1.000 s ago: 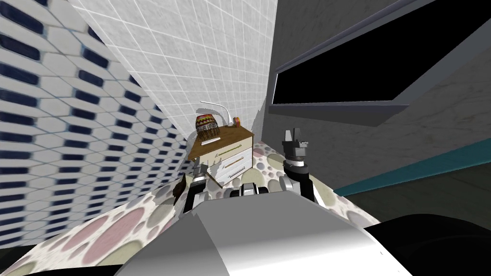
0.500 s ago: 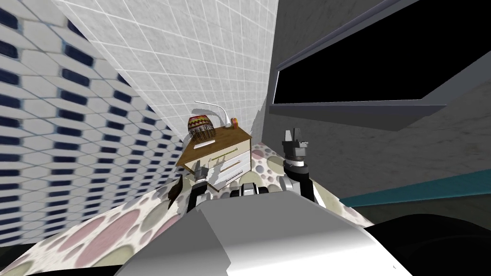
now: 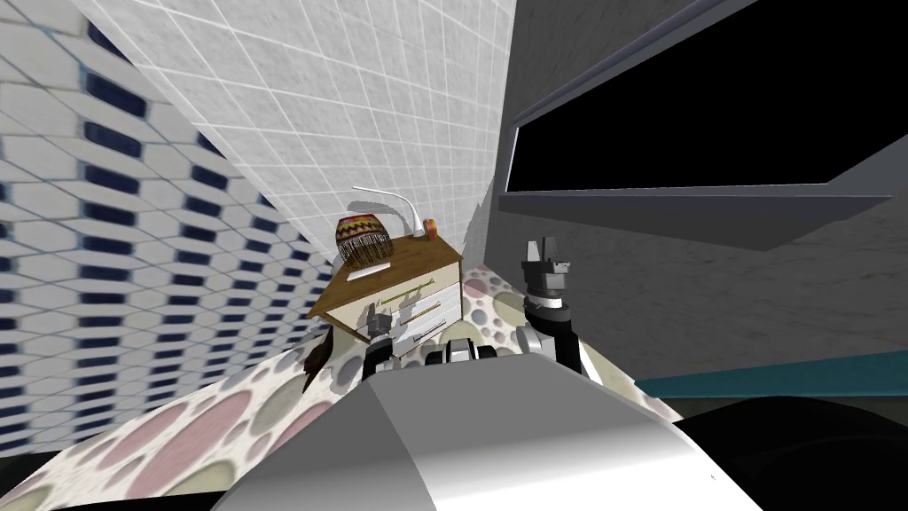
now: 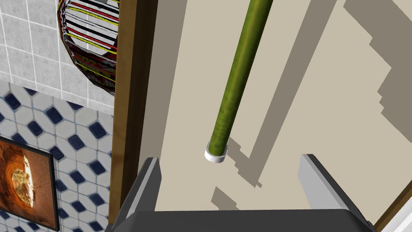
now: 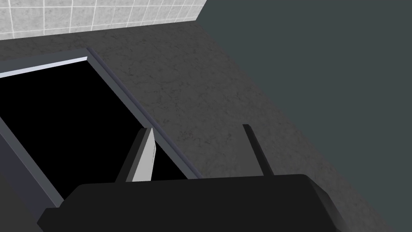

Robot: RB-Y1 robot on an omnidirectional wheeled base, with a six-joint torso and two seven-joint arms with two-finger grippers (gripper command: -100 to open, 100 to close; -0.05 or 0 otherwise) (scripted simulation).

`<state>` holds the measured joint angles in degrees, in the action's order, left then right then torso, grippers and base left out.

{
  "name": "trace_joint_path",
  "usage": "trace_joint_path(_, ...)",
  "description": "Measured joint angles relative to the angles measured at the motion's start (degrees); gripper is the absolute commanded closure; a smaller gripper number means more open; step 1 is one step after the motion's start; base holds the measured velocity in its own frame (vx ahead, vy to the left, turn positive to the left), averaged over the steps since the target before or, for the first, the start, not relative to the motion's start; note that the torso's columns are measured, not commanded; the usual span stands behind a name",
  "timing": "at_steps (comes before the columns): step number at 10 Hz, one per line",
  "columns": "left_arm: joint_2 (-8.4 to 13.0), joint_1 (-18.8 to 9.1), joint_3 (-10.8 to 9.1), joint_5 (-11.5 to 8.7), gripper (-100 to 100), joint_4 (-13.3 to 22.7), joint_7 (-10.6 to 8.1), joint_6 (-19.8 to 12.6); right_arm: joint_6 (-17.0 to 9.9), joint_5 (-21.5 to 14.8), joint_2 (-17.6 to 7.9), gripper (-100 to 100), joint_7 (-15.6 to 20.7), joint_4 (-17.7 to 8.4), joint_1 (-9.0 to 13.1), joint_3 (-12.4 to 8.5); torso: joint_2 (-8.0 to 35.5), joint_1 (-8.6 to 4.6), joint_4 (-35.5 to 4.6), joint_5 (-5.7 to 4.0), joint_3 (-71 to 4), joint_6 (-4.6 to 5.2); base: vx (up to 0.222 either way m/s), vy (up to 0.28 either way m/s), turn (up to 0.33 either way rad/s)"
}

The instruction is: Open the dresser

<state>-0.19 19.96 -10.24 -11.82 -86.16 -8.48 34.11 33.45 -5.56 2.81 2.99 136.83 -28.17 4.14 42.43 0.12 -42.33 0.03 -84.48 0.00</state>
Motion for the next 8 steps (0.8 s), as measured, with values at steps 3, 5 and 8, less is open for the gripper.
trace_joint_path(3,-1.4,0.2,-0.28,-0.2,-100,-0.9,-0.08,-0.9,0.0,0.0,0.0,0,0.0,0.0,0.0,0.0,-0.2,-0.01,0.1,-0.01,-0.1,0.00,0.041,0.003,0.000)
trace_joint_path(5,-1.3,0.0,-0.48,-0.3,100,-1.8,0.05,-2.0,0.0,0.0,0.0,0,0.0,0.0,0.0,0.0,-0.2,-0.12,0.1,-0.03,-0.1,0.00,-0.005,0.004,0.000)
trace_joint_path(8,-1.3,0.3,-0.32,-0.2,100,-2.2,-0.03,-1.1,0.0,0.0,0.0,0,0.0,0.0,0.0,0.0,-0.1,-0.17,0.2,0.16,0.0,0.05,-0.094,-0.045,0.020)
